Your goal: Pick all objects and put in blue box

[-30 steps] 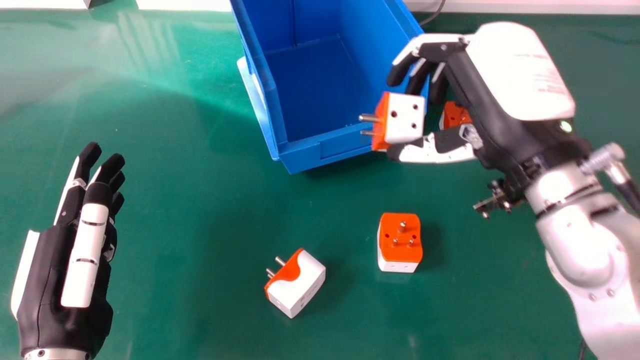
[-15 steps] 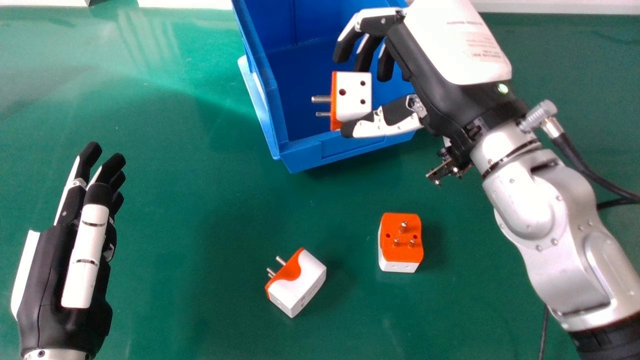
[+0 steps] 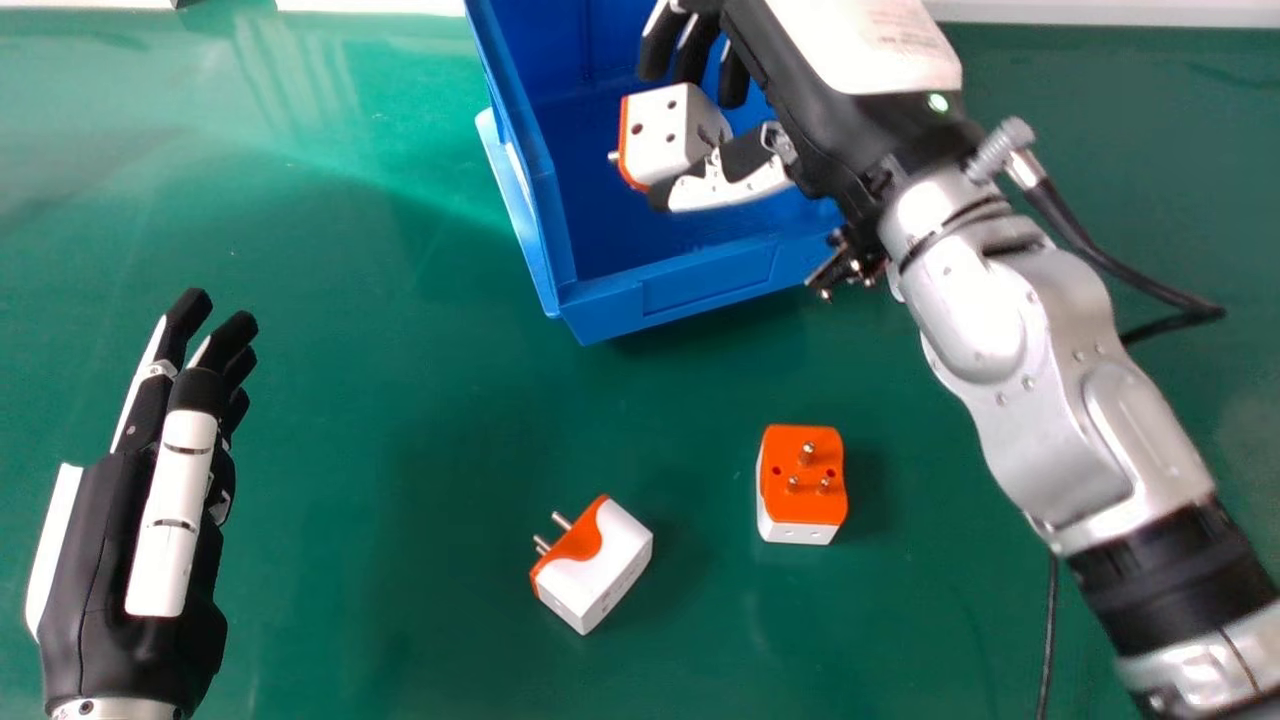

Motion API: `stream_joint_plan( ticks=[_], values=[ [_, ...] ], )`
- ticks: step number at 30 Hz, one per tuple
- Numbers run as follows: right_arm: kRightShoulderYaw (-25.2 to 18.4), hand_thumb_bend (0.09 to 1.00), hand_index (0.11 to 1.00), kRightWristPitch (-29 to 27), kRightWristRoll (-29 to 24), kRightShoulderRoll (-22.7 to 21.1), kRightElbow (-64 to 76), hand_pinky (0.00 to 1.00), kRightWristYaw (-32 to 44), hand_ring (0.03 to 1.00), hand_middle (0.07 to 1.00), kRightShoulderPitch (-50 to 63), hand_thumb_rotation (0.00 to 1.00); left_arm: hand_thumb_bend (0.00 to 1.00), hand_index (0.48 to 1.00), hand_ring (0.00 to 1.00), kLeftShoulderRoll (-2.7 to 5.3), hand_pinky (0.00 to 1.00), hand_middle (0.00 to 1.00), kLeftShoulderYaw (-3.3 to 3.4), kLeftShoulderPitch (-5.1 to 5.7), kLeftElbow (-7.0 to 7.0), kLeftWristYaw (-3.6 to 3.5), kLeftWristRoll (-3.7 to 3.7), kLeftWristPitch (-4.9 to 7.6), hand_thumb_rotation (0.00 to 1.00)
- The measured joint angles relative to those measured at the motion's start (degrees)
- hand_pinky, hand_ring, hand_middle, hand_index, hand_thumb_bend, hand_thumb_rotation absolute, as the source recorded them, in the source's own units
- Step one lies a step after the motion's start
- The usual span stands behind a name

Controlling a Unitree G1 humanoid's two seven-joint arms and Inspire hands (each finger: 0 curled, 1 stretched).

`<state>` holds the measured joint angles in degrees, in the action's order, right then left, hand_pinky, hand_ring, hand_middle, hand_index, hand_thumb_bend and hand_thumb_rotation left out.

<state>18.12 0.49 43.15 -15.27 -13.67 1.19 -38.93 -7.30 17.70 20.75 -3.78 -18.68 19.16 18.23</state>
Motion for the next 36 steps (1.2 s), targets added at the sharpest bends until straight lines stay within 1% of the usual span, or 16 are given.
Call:
stream_joint_plan(
  ticks=[8,15,21,25,29,33,36],
  values=[
    [1.78,0.489,0.539,-0.42,0.13,1.47,-15.08,0.29,-4.16,0.412,0.506,-7.68,0.00,0.58,0.937,0.95,-0.01,1.00,0.92,-0.05,-0.09,-0.11,0.01,0.13,-0.09,0.78],
    [3.55,0.489,0.540,-2.99,-0.17,3.90,-33.00,0.29,-9.93,0.413,0.504,-16.01,0.00,0.57,0.935,0.95,-0.05,1.00,0.92,-0.10,-0.02,-0.26,-0.02,0.12,-0.12,0.78],
    [5.63,0.490,0.536,-4.38,-0.16,6.01,-44.55,0.29,-13.04,0.417,0.509,-21.18,0.00,0.58,0.937,0.95,-0.08,1.00,0.91,-0.12,0.13,-0.43,-0.01,0.10,-0.13,0.78],
    [7.30,0.490,0.533,-4.89,-0.09,6.67,-48.79,0.30,-15.40,0.419,0.513,-23.01,0.00,0.58,0.936,0.95,-0.02,1.00,0.91,-0.24,0.19,-0.46,0.01,0.11,-0.12,0.78],
    [7.59,0.491,0.529,-5.83,-0.39,7.44,-50.42,0.30,-16.78,0.422,0.517,-23.32,0.00,0.59,0.932,0.94,0.14,1.00,0.91,-0.48,0.11,-0.44,0.01,0.12,-0.12,0.77],
    [8.84,0.492,0.521,-7.19,-0.20,8.12,-51.49,0.31,-17.57,0.430,0.529,-23.32,0.00,0.59,0.930,0.94,0.14,1.00,0.91,-0.52,-0.17,-0.39,0.00,0.11,-0.10,0.77],
    [10.20,0.491,0.533,-7.58,-0.01,8.47,-51.81,0.31,-17.46,0.432,0.527,-23.39,0.00,0.59,0.928,0.94,0.14,1.00,0.91,-0.55,-0.45,-0.21,0.00,0.10,-0.09,0.77]
  ],
)
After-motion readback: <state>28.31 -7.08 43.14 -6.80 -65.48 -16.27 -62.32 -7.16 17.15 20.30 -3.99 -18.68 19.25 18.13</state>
